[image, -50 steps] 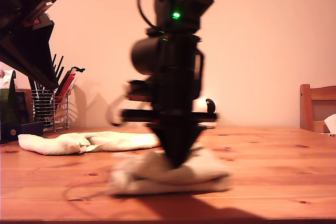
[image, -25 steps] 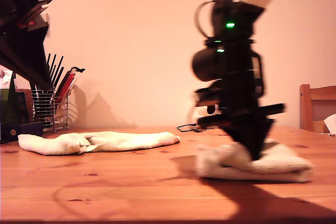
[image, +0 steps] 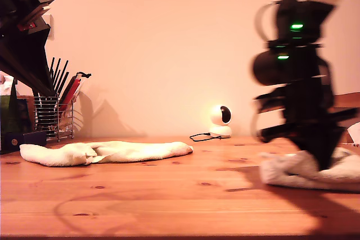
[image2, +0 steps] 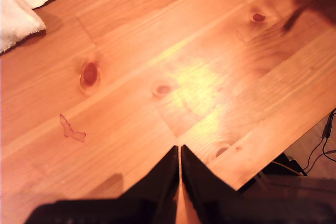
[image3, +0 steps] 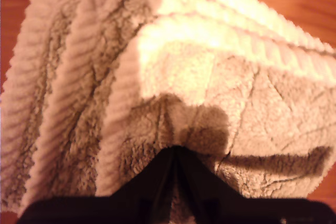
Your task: Fold the tea towel in front of you. After folding it, place it to the right side.
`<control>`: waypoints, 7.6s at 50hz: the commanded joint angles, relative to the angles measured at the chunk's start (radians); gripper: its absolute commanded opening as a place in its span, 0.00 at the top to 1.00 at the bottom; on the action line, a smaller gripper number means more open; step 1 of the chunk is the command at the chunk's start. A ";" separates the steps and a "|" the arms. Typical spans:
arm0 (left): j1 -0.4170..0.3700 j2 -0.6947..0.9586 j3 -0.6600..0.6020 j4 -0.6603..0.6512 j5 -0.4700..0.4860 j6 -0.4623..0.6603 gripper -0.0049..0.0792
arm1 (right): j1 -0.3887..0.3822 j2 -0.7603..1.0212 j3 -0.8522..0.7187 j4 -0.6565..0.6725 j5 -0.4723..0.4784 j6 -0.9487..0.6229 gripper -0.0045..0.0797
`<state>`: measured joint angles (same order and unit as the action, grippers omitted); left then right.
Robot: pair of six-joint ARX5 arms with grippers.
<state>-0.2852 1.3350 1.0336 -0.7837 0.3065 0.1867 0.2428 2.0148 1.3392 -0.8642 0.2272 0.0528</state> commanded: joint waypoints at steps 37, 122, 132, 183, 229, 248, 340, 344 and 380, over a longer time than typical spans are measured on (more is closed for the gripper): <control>0.002 0.007 -0.014 0.078 0.026 0.004 0.96 | -0.222 -0.190 -0.285 0.146 -0.064 -0.054 0.96; 0.122 0.457 0.020 0.882 -0.084 0.229 0.51 | 0.098 -0.564 -0.284 0.615 -0.571 -0.167 0.96; 0.137 0.517 0.031 0.889 -0.083 0.171 0.51 | 0.098 -0.564 -0.284 0.629 -0.595 -0.167 0.96; 0.020 0.618 0.051 0.762 0.093 0.072 0.96 | 0.111 -0.564 -0.284 0.620 -0.596 -0.166 0.96; 0.211 0.654 0.095 0.991 -0.182 0.078 0.96 | 0.124 -0.564 -0.284 0.568 -0.596 -0.166 0.96; 0.206 0.719 0.095 0.834 -0.136 0.070 0.96 | 0.124 -0.564 -0.284 0.557 -0.621 -0.166 0.96; -0.272 0.418 0.095 0.363 0.183 0.036 0.96 | 0.129 -0.452 -0.284 0.577 -0.727 -0.341 0.96; -0.259 0.404 0.095 0.273 0.182 0.092 0.96 | 0.129 -0.452 -0.284 0.576 -0.727 -0.343 0.96; -0.187 0.399 0.095 -0.061 -0.051 0.215 0.53 | 0.129 -0.452 -0.284 0.567 -0.727 -0.369 0.96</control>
<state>-0.4732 1.7290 1.1419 -0.8360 0.2672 0.3973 0.3630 1.5673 1.0657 -0.3000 -0.4919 -0.3130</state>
